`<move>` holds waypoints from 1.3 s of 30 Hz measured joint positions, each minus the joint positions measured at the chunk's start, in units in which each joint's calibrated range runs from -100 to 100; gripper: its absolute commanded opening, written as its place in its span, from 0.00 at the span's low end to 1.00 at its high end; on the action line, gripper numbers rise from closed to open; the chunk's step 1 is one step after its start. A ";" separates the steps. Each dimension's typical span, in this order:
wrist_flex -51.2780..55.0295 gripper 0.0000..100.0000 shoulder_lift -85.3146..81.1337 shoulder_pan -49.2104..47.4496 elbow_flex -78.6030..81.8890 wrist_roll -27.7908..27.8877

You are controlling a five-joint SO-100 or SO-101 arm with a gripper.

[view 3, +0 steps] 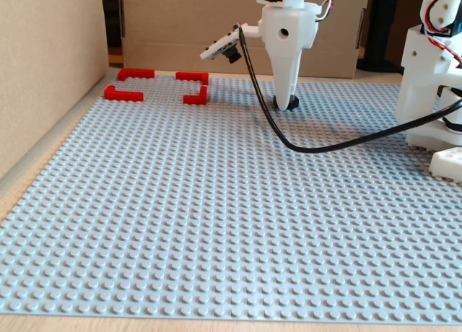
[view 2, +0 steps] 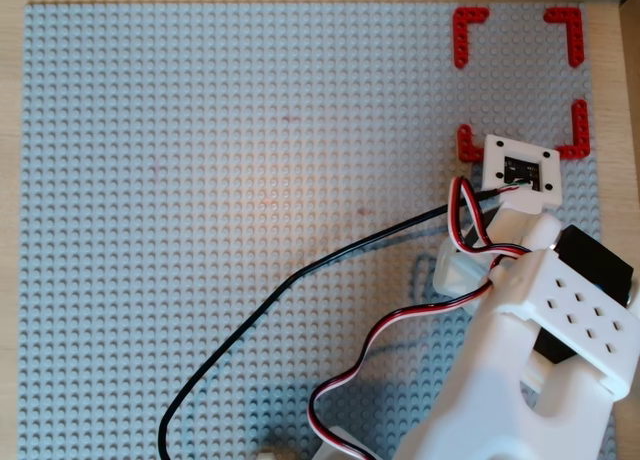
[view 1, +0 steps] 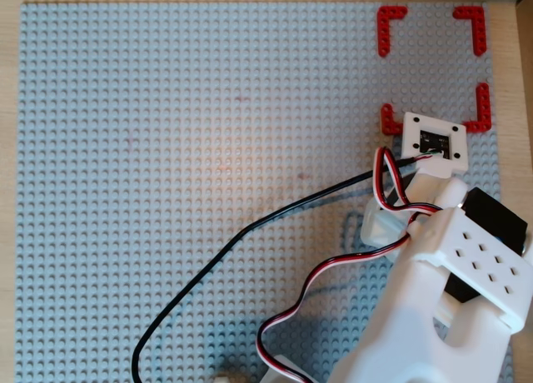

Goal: Grab the Lego and store it in red box

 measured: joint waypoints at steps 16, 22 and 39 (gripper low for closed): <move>8.12 0.13 1.10 -2.04 -25.22 -3.22; 4.15 0.13 1.27 -7.49 -26.48 -6.64; -10.88 0.21 9.72 -8.65 -26.74 -9.77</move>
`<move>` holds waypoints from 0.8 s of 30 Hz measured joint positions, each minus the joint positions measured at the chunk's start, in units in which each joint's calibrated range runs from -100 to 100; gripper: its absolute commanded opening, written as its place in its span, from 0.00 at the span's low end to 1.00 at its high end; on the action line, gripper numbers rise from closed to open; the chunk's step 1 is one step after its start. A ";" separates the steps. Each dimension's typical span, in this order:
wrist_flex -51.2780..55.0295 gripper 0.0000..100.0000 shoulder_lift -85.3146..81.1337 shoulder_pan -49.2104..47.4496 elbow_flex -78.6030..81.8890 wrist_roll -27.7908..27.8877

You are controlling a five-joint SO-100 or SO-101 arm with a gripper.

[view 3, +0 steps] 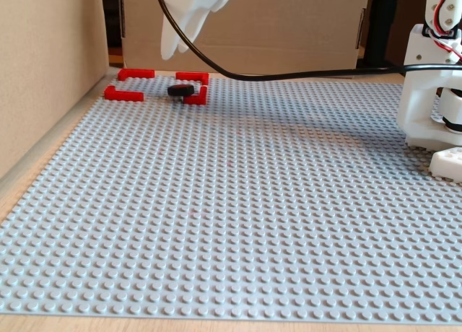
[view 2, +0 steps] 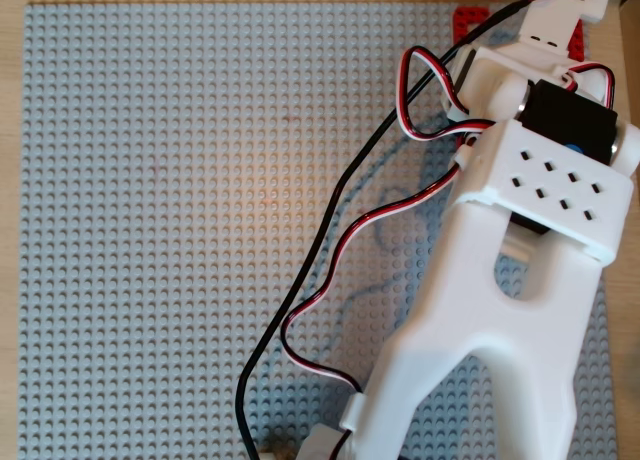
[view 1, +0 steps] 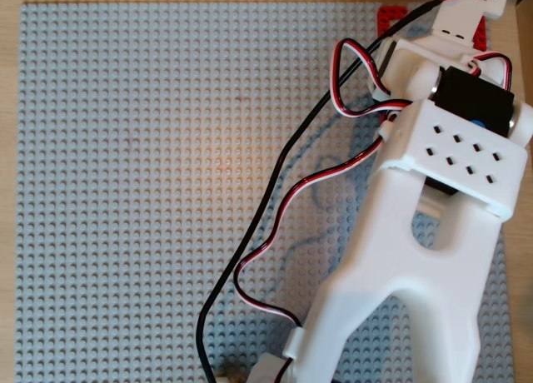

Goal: Grab the Lego and store it in red box

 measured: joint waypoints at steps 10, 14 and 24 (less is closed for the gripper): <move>13.82 0.04 -12.17 1.02 -6.98 -0.83; 20.98 0.11 -23.42 0.87 -8.50 -0.83; 15.03 0.18 -15.47 -9.01 2.15 0.00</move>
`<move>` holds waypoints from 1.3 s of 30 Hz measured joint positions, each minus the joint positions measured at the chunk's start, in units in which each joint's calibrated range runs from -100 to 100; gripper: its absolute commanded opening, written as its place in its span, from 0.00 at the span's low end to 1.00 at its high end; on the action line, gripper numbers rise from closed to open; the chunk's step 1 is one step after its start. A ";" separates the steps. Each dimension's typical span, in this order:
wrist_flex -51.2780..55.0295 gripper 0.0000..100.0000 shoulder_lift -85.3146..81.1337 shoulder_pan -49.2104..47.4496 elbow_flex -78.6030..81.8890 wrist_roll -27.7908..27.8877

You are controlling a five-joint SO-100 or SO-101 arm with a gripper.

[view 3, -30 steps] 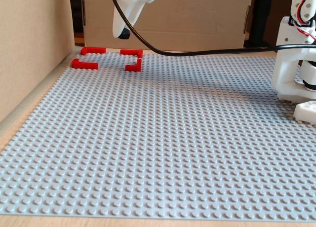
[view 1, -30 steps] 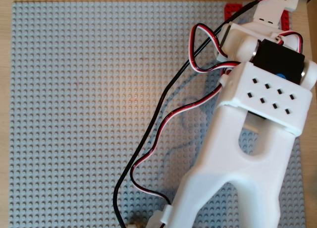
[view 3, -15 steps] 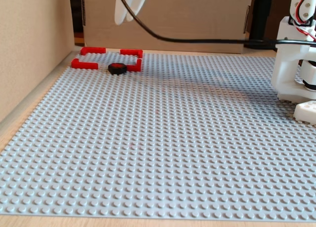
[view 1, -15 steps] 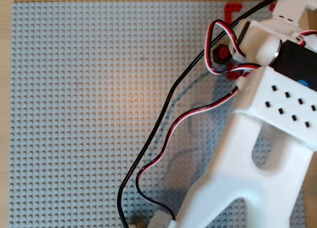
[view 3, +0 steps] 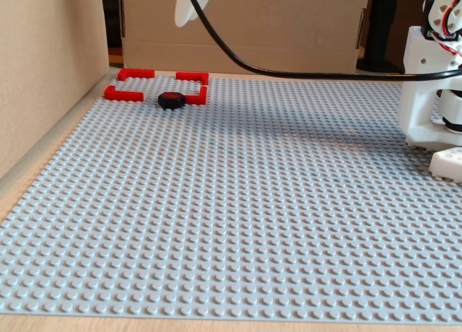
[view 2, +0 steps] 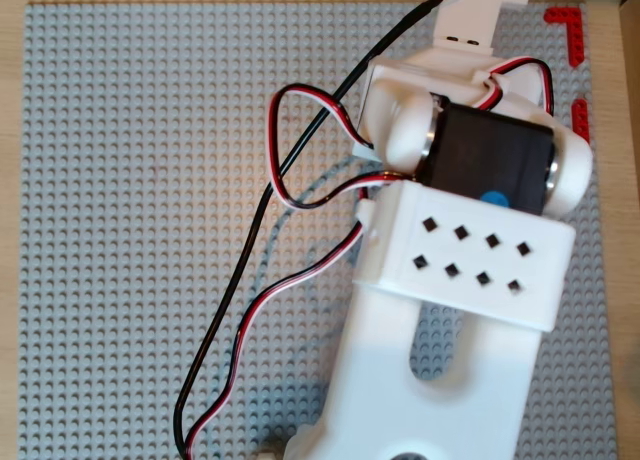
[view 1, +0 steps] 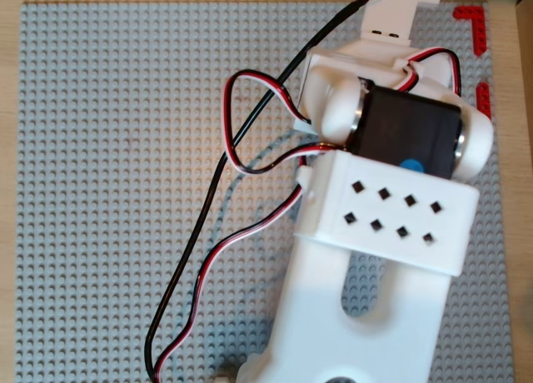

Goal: Grab the Lego and store it in red box

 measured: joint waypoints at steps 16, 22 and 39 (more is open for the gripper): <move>-6.39 0.19 27.05 4.51 -11.27 1.42; -6.39 0.18 27.39 4.51 -12.79 1.42; -5.87 0.13 27.56 3.49 -12.79 1.42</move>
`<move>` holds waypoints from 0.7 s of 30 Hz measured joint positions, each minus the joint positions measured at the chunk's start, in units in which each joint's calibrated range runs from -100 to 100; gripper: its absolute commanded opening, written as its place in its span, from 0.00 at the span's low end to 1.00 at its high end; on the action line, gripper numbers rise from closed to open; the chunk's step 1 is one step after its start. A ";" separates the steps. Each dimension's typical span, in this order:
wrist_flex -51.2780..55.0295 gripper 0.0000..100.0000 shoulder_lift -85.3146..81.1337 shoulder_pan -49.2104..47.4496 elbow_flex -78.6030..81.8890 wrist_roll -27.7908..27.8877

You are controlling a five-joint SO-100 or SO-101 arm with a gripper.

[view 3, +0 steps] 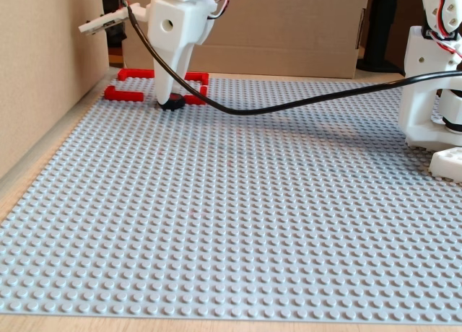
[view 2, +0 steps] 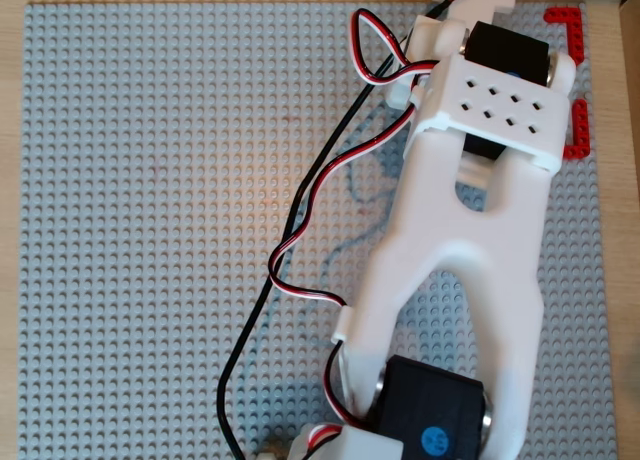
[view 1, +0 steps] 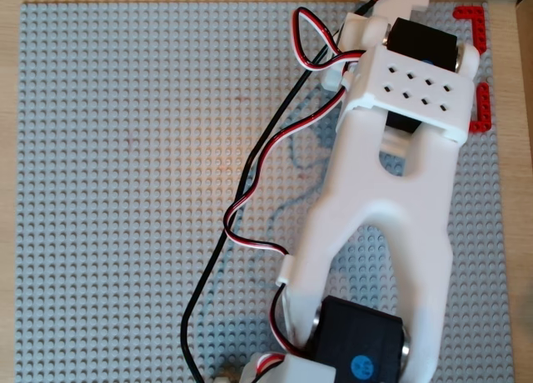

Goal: Grab the Lego and store it in red box

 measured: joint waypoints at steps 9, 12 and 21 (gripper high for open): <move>-0.09 0.13 0.00 -0.22 0.00 0.00; -1.12 0.13 0.00 0.00 0.00 0.63; -2.68 0.13 2.62 4.00 -4.47 2.39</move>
